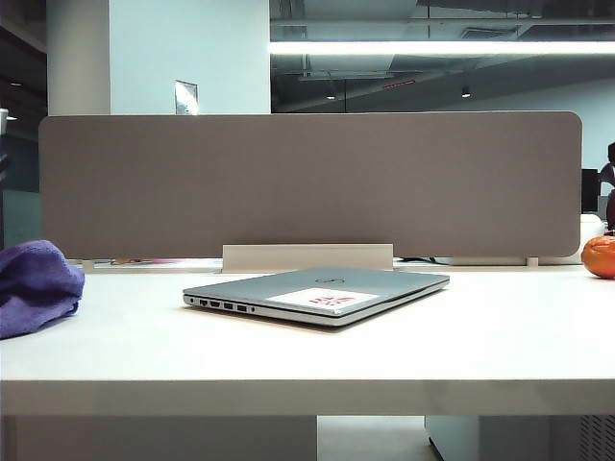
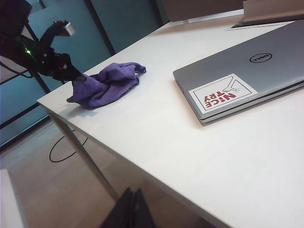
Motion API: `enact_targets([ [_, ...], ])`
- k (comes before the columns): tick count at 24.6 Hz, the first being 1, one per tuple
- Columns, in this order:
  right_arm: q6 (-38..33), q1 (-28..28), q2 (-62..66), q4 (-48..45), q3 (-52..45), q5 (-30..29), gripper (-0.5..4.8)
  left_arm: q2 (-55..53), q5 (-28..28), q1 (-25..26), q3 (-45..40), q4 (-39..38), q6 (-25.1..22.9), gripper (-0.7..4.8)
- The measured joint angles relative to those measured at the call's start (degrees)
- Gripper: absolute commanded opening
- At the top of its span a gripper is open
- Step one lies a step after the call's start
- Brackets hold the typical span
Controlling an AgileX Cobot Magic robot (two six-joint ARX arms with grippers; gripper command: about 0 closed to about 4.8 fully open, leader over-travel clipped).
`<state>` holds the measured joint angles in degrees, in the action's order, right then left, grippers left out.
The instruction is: Pick up the purple rag and put it over the laptop.
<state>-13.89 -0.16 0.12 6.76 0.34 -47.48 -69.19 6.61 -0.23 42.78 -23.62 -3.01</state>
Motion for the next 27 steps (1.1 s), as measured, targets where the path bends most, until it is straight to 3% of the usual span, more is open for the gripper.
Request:
enact_targets([
  [14, 0.02, 0.02, 0.0, 0.0, 0.0, 0.0, 0.22, -7.67, 0.04, 0.0, 0.0, 0.72, 0.0, 2.35],
  [16, 0.02, 0.02, 0.0, 0.0, 0.0, 0.02, 0.22, -8.44, 0.04, 0.0, 0.0, 1.16, 0.0, 1.72],
  [19, 0.0, 0.02, 0.0, 0.0, 0.0, 0.02, 0.22, -8.87, 0.04, 0.0, 0.0, 1.53, -0.02, 0.13],
  [20, 0.02, 0.02, 0.0, 0.0, 0.0, 0.02, 0.22, -8.87, 0.04, 0.0, 0.0, 1.53, -0.02, -0.06],
  [27, 0.02, 0.02, 0.0, 0.0, 0.0, 0.02, 0.22, -8.87, -0.24, 0.0, 0.28, 1.84, 0.0, -0.06],
])
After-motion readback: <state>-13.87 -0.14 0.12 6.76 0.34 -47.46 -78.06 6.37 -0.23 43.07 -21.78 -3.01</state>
